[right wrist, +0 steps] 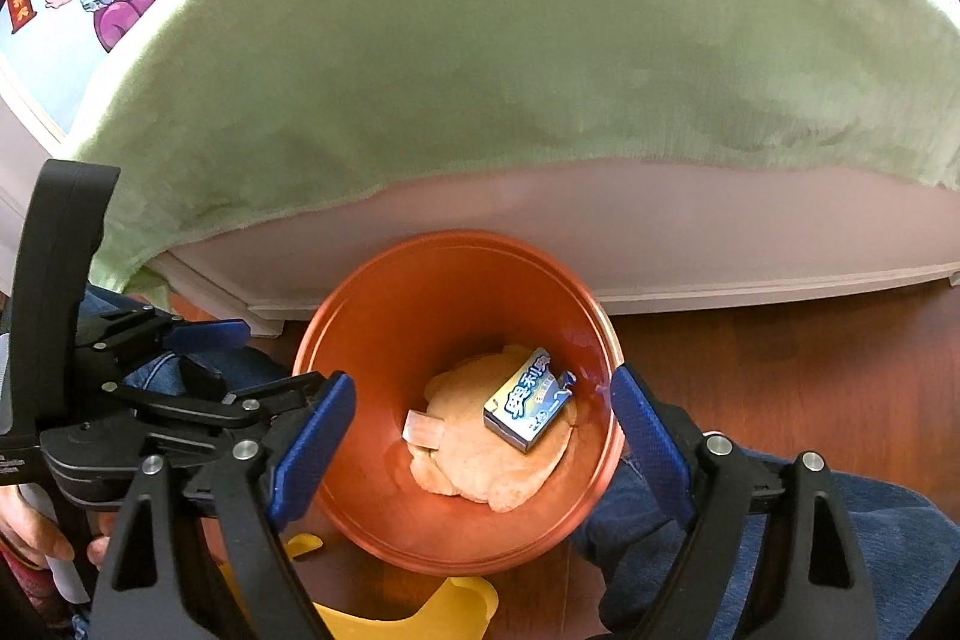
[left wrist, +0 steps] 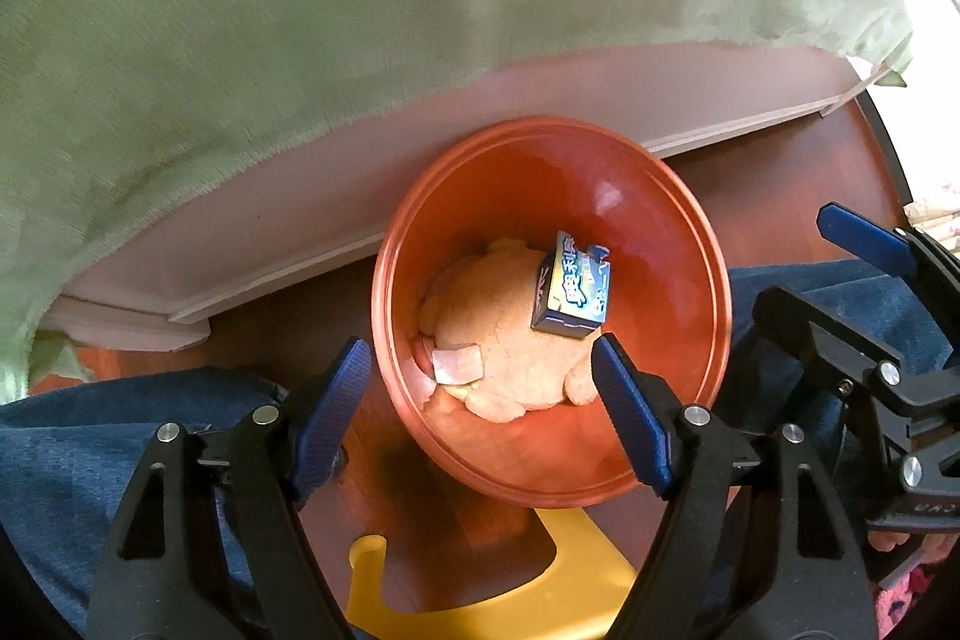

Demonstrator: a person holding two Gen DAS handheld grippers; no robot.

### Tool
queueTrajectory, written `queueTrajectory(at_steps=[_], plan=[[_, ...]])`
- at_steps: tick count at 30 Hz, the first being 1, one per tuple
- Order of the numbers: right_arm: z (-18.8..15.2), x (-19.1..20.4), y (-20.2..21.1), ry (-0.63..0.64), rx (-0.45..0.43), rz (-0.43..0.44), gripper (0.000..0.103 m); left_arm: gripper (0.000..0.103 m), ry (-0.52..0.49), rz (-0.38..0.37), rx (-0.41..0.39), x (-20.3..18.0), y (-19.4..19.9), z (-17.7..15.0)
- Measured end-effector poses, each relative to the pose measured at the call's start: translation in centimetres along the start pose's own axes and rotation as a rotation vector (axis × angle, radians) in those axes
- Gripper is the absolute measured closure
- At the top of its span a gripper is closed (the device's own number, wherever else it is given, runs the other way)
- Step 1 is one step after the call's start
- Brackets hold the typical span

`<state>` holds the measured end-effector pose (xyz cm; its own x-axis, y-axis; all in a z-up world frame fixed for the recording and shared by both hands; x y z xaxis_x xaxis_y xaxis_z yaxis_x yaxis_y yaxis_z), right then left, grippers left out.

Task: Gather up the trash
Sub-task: 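Carry both items to the orange bucket and open both tools to drop them, then grasp the orange plush toy with the left tool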

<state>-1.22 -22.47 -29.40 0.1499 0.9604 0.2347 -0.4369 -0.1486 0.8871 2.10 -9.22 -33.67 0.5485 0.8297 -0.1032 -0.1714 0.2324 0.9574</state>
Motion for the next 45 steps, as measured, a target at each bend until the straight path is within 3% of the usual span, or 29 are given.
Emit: queueTrajectory(at_steps=[5, 12, 14, 17, 19, 26, 33, 35, 37, 40, 42, 45], plan=[[1.0, 0.5, 1.8, -0.007, -0.05, 0.008, 0.016, 0.029, -0.016, 0.03, -0.088, 0.3, 3.0, 0.8], [2.8, 1.5, 6.1, 0.026, -0.177, 0.017, 0.012, 0.028, -0.023, 0.063, -0.332, 2.0, 11.4, 4.0], [3.2, 2.0, 7.4, 0.035, -0.209, 0.026, 0.012, 0.017, -0.027, 0.096, -0.414, 2.9, 14.3, 5.6], [3.6, 2.6, 8.4, 0.041, -0.233, 0.045, 0.011, 0.015, -0.006, 0.145, -0.487, 4.5, 17.1, 7.8], [3.6, 3.0, 8.8, 0.046, -0.242, 0.055, 0.011, 0.013, 0.02, 0.136, -0.515, 5.8, 18.3, 9.6], [3.5, 4.0, 9.4, 0.059, -0.254, 0.062, 0.011, 0.012, 0.096, 0.184, -0.488, 11.0, 17.0, 15.4], [3.5, 3.7, 10.0, 0.058, -0.266, 0.05, 0.011, 0.013, 0.157, 0.217, -0.428, 13.7, 14.4, 17.5], [3.6, 3.7, 10.0, 0.055, -0.266, 0.049, 0.011, 0.021, 0.156, 0.223, -0.423, 13.7, 14.1, 17.6], [3.6, 3.7, 9.9, 0.054, -0.265, 0.048, 0.011, 0.043, 0.149, 0.234, -0.418, 13.6, 14.0, 17.6], [3.6, 3.8, 9.7, 0.055, -0.262, 0.048, 0.011, 0.063, 0.14, 0.252, -0.428, 13.4, 14.3, 17.6], [3.7, 3.9, 9.7, 0.055, -0.261, 0.047, 0.011, 0.069, 0.141, 0.27, -0.441, 13.6, 14.9, 17.3], [4.2, 3.8, 9.8, 0.051, -0.264, 0.052, 0.011, 0.072, 0.16, 0.234, -0.47, 13.7, 15.8, 16.5]])
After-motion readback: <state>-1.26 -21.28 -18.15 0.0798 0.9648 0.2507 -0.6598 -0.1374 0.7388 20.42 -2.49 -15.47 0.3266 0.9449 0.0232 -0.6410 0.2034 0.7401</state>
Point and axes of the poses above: each gripper's, at about its wrist camera, not at the fingertips, and y roughly against the way its jaws point, x to its left, z to its top, the point moved 8 cm from there along -y, roughly the way its jaws point, and after that the axes turned 10 degrees about -y, right-handed, at the moved point
